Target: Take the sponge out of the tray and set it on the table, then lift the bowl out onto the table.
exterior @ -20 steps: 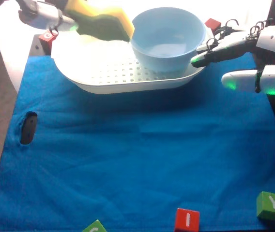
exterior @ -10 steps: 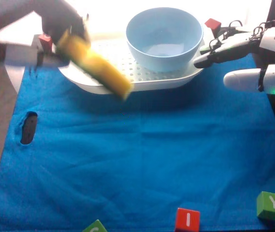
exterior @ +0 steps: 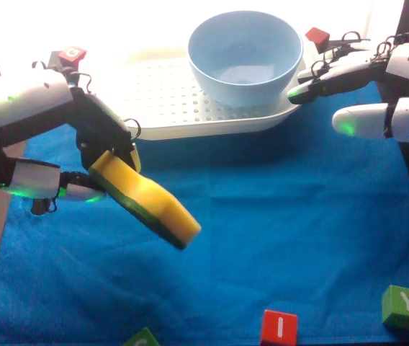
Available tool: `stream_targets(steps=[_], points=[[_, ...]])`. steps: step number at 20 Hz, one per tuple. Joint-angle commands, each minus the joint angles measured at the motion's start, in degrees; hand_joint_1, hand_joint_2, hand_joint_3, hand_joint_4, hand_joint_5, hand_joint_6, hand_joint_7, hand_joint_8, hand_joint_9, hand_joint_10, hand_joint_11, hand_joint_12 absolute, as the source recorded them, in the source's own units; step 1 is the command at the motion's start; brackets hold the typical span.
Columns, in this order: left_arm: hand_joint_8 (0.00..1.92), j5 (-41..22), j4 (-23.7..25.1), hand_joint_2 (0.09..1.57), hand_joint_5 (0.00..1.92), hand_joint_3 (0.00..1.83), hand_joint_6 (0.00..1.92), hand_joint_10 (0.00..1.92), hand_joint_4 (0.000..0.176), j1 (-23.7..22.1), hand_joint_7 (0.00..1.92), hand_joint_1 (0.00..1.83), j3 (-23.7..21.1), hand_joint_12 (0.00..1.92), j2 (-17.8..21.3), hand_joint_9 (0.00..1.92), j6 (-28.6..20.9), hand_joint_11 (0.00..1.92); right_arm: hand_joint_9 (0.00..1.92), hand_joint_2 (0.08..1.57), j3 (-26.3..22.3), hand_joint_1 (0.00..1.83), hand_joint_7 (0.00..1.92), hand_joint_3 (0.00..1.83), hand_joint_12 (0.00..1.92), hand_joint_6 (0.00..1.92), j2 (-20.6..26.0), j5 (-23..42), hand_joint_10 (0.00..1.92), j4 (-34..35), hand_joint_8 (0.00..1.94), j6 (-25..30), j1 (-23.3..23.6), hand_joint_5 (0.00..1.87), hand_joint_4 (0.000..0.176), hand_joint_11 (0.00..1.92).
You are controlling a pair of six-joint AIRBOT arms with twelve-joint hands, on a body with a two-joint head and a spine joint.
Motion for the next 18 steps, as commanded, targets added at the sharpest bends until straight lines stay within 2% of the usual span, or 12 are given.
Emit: stream_targets(steps=[1,4,5,6,7,8,9,10,11,13,15,18], points=[[0.86,-5.52,-2.71,1.09,0.96,0.0,0.84,0.57,0.0,0.03,1.15,1.26,0.4,1.2,-0.71,1.05,-0.43,0.7,0.34,1.38,0.14,0.25,0.42,0.0,0.4,0.0,-0.03,5.37,0.0,3.45,0.0,0.4,0.46,0.53,0.139,0.09],[0.87,-4.27,-4.15,1.1,0.92,0.0,0.96,0.13,0.0,1.24,1.12,1.24,1.92,0.98,-2.45,0.99,-0.43,0.62,0.34,1.38,0.12,0.27,0.42,0.0,0.38,0.0,-0.03,5.37,0.0,3.45,0.0,0.4,0.45,0.53,0.15,0.05],[0.36,-3.75,-4.32,1.1,0.99,0.0,0.94,0.06,0.005,1.24,1.02,1.11,2.32,0.97,-2.73,0.94,-0.43,0.57,0.33,1.39,0.12,0.27,0.42,0.0,0.37,0.0,-0.03,5.37,0.0,3.45,0.0,0.4,0.4,0.53,0.156,0.04],[0.13,-3.46,-4.41,1.1,1.01,0.0,0.93,0.02,0.034,1.24,1.03,1.08,2.54,0.96,-2.82,0.9,-0.42,0.53,0.33,1.39,0.12,0.28,0.42,0.0,0.38,0.0,-0.03,5.36,0.0,3.45,0.0,0.4,0.37,0.53,0.154,0.06],[0.05,-2.93,-4.47,1.11,0.99,0.0,0.97,0.01,0.075,1.24,1.01,1.05,2.88,0.97,-2.91,0.88,-0.38,0.5,0.34,1.4,0.13,0.35,0.42,0.0,0.39,0.0,-0.03,5.36,0.0,3.45,0.0,0.4,0.36,0.53,0.131,0.07],[0.01,-2.65,-4.53,1.11,0.97,0.0,0.99,0.0,0.095,1.24,0.99,1.04,3.03,0.99,-2.93,0.85,-0.38,0.46,0.33,1.41,0.13,0.37,0.41,0.0,0.45,0.0,-0.04,5.36,0.0,3.45,0.0,0.4,0.35,0.53,0.121,0.04],[0.0,-2.45,-4.62,1.05,0.87,0.0,0.38,0.0,0.0,1.24,0.94,1.02,3.18,1.04,-2.93,0.82,-0.37,0.41,0.34,1.42,0.13,0.37,0.42,0.0,0.52,0.0,-0.05,5.36,0.0,3.45,0.0,0.4,0.32,0.53,0.109,0.03],[0.01,-2.29,-4.66,1.03,0.91,0.0,0.13,0.0,0.0,1.24,0.93,1.01,3.28,1.06,-2.93,0.81,-0.34,0.38,0.34,1.42,0.13,0.37,0.42,0.0,0.54,0.0,-0.05,5.36,0.0,3.45,0.0,0.4,0.24,0.53,0.106,0.04],[0.0,-2.22,-4.74,1.03,0.92,0.0,0.04,0.0,0.0,1.24,0.91,1.01,3.38,1.09,-2.93,0.8,-0.32,0.37,0.35,1.41,0.12,0.37,0.43,0.0,0.54,0.0,-0.05,5.36,0.0,3.45,0.0,0.4,0.14,0.54,0.096,0.03],[0.0,-2.19,-5.05,1.03,0.93,0.0,0.01,0.0,0.0,1.24,0.91,0.97,3.54,1.09,-2.87,0.8,-0.29,0.28,0.35,1.41,0.11,0.39,0.43,0.0,0.61,0.0,-0.05,5.36,0.0,3.54,0.0,0.4,-0.04,0.55,0.091,0.0],[0.0,-2.37,-5.35,1.02,0.91,0.0,0.0,0.0,0.0,1.25,0.89,0.96,3.57,1.08,-2.79,0.78,-0.23,0.25,0.33,1.41,0.1,0.44,0.43,0.0,0.59,0.0,-0.05,5.36,0.0,3.72,0.0,0.4,-0.14,0.56,0.095,0.0],[0.0,-2.7,-6.0,1.01,0.86,0.0,0.0,0.0,0.0,1.25,0.83,0.9,3.54,1.09,-2.73,0.72,0.2,0.17,0.29,1.38,-0.02,0.53,0.38,0.0,0.53,0.0,-0.05,5.36,0.0,3.83,0.0,0.4,-0.26,0.56,0.085,0.0]])
